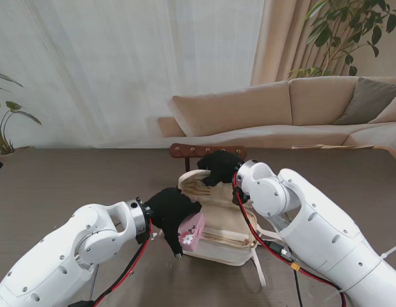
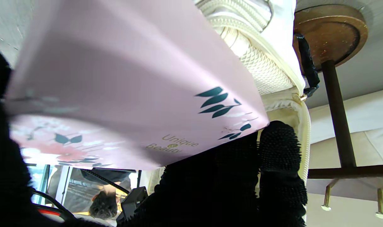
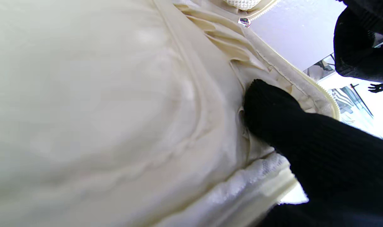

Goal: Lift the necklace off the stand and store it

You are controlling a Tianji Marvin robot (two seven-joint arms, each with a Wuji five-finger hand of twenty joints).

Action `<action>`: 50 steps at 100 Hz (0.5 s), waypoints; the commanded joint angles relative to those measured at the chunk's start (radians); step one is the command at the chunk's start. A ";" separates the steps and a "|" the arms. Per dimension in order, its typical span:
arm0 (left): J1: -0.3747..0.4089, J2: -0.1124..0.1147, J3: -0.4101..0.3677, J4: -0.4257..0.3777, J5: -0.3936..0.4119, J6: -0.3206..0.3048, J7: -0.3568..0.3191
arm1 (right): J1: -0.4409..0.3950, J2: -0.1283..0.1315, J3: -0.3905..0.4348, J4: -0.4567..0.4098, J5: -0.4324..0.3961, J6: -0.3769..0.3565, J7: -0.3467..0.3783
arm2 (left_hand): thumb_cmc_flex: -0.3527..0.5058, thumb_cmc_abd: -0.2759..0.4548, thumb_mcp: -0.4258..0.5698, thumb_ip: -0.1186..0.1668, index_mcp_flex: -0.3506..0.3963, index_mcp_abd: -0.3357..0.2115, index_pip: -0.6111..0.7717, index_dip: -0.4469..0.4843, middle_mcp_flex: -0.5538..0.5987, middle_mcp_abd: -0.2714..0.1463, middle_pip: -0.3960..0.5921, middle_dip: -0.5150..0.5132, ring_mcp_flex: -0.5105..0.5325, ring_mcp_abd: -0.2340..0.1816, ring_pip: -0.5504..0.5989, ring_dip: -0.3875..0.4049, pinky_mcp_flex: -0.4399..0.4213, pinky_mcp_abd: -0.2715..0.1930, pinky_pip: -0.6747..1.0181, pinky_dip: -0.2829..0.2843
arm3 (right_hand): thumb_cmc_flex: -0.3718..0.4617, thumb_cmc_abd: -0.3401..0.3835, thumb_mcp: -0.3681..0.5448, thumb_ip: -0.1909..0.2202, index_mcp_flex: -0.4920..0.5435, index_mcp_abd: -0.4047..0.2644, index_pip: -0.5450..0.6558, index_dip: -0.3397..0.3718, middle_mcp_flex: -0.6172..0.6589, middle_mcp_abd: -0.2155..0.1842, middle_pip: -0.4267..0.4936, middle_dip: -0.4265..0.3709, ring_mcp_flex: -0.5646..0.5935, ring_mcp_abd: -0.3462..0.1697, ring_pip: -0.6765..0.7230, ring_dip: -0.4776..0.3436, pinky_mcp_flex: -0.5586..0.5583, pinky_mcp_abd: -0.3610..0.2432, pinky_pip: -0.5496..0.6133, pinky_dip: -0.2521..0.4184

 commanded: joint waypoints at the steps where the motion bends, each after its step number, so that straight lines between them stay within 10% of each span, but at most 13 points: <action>1: 0.002 0.002 -0.002 -0.008 0.002 0.003 -0.020 | -0.002 -0.004 -0.004 -0.008 -0.003 0.006 0.015 | 0.503 0.203 0.473 -0.017 0.108 -0.272 0.615 0.045 0.105 -0.158 0.129 0.059 0.102 -0.204 0.153 0.032 0.007 -0.060 0.060 0.029 | 0.027 0.052 0.050 0.012 0.014 -0.023 0.019 -0.011 0.074 0.012 -0.004 -0.013 0.033 -0.039 0.030 0.014 0.143 0.027 0.050 0.033; 50: -0.153 -0.025 0.154 0.136 -0.038 -0.002 0.111 | -0.022 0.002 0.024 -0.048 0.051 -0.031 0.046 | 0.506 0.200 0.481 -0.015 0.110 -0.267 0.611 0.041 0.101 -0.151 0.130 0.062 0.097 -0.201 0.171 0.028 0.001 -0.063 0.091 0.044 | 0.024 0.056 0.044 0.012 0.011 -0.028 0.024 -0.019 0.074 0.009 -0.006 -0.014 0.032 -0.036 0.025 0.012 0.139 0.020 0.047 0.032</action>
